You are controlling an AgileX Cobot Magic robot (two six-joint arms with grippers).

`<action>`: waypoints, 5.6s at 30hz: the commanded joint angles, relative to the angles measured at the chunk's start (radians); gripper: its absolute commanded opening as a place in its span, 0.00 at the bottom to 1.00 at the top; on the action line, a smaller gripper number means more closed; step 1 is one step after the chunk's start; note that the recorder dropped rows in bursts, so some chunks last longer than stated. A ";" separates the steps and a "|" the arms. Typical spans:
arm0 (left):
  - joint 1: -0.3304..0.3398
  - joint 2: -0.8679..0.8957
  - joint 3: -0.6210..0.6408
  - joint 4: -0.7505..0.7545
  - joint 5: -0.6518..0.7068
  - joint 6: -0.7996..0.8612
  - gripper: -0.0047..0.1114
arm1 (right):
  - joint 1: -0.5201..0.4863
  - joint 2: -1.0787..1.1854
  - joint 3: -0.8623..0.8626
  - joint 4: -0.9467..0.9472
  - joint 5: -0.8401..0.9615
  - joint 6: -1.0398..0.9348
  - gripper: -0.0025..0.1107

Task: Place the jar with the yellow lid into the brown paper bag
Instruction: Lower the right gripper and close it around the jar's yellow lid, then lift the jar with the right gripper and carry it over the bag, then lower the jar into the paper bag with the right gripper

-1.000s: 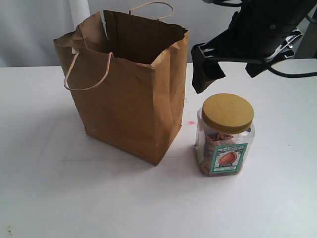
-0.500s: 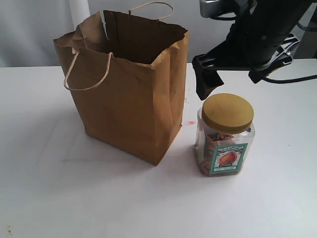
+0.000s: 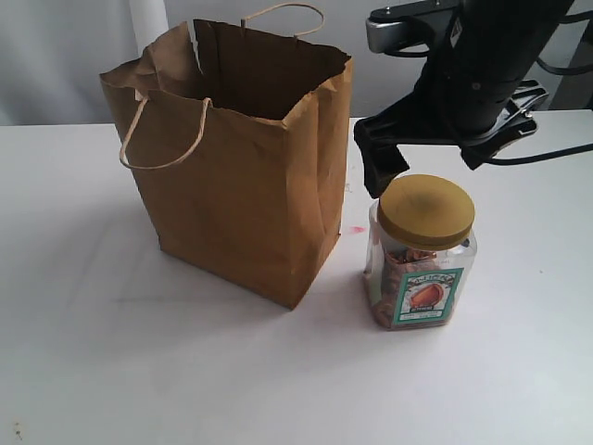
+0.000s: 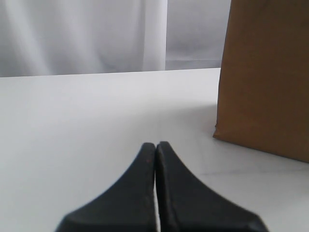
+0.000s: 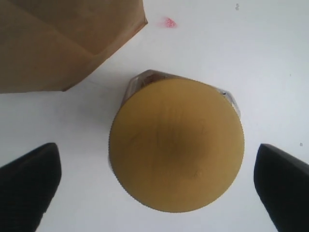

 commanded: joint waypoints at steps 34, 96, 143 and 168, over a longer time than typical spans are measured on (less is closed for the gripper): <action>-0.003 0.003 -0.002 -0.004 -0.010 -0.004 0.05 | 0.002 0.118 0.066 -0.030 -0.056 0.051 0.95; -0.003 0.003 -0.002 -0.004 -0.010 -0.004 0.05 | 0.004 -0.141 -0.441 0.425 -0.366 -0.441 0.02; -0.003 0.003 -0.002 -0.004 -0.010 -0.004 0.05 | 0.004 0.389 -0.434 0.500 -0.267 -0.703 0.02; -0.003 0.003 -0.002 -0.004 -0.010 -0.004 0.05 | 0.004 0.427 -0.434 0.477 -0.197 -0.685 0.02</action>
